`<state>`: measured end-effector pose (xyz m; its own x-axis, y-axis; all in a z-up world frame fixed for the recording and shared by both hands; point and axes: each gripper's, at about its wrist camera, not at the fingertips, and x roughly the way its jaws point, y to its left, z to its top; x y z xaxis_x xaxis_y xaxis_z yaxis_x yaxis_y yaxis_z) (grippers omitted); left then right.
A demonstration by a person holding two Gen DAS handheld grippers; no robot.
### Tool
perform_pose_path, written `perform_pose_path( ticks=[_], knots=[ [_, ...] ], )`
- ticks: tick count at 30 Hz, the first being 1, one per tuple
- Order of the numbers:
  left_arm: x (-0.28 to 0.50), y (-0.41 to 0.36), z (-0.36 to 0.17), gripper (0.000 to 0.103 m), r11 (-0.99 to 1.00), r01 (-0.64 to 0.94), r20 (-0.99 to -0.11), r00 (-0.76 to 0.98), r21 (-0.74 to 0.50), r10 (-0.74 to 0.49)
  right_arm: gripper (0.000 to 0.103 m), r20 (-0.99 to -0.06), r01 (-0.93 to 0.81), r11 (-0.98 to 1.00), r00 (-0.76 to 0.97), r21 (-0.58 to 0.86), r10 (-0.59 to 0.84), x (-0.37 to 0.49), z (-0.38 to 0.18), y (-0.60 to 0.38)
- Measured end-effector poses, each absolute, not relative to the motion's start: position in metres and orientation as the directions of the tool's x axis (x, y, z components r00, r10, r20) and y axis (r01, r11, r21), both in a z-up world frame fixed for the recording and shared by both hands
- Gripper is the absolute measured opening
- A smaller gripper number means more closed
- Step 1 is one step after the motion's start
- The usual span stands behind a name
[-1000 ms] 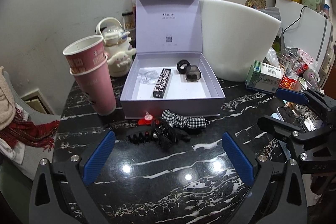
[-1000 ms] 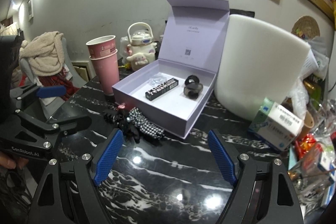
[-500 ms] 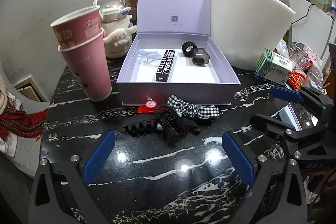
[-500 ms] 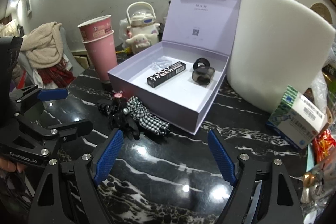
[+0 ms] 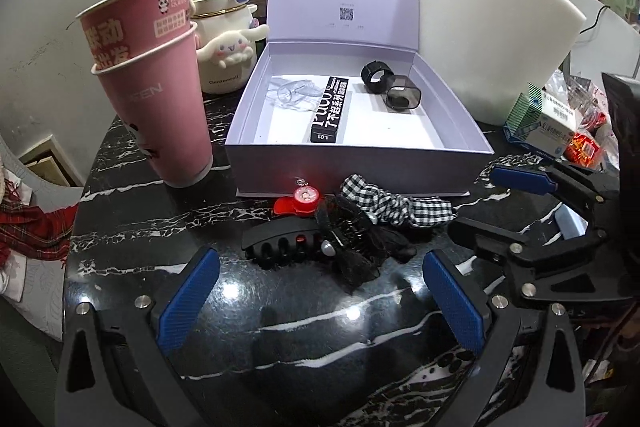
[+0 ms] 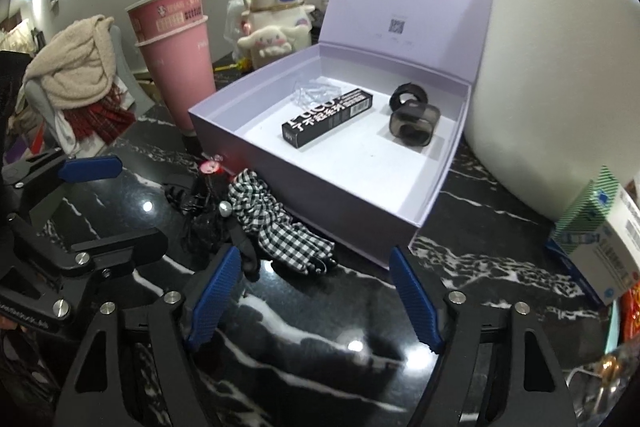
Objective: Organize rigid objects
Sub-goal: 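Lower the right tool onto the gingham scrunchie and grasp it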
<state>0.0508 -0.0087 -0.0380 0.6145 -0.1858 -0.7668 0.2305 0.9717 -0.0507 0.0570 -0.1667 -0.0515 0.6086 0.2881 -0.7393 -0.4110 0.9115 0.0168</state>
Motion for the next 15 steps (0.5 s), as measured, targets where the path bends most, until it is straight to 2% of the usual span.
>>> perform_pose_path(
  ticks=[10, 12, 13, 14, 15],
  knots=[
    [0.068, -0.004, -0.053, 0.103, 0.964, 0.241, -0.787, 0.569, -0.115, -0.237, 0.065, -0.789, -0.436, 0.897, 0.524, 0.074, 0.320, 0.084, -0.074, -0.157],
    [0.070, -0.005, -0.054, 0.103, 0.962, 0.247, -0.788, 0.565, -0.120, -0.243, 0.059, -0.796, -0.441, 0.894, 0.516, 0.072, 0.318, 0.086, -0.077, -0.154],
    [0.071, -0.006, -0.055, 0.103, 0.961, 0.249, -0.789, 0.564, -0.121, -0.245, 0.050, -0.799, -0.443, 0.893, 0.510, 0.074, 0.319, 0.087, -0.078, -0.153],
    [0.071, -0.006, -0.055, 0.103, 0.960, 0.251, -0.789, 0.562, -0.122, -0.248, 0.046, -0.803, -0.443, 0.893, 0.504, 0.077, 0.319, 0.088, -0.080, -0.152],
    [0.072, -0.006, -0.055, 0.103, 0.959, 0.254, -0.790, 0.560, -0.125, -0.251, 0.045, -0.801, -0.442, 0.894, 0.507, 0.075, 0.318, 0.087, -0.079, -0.152]
  ],
)
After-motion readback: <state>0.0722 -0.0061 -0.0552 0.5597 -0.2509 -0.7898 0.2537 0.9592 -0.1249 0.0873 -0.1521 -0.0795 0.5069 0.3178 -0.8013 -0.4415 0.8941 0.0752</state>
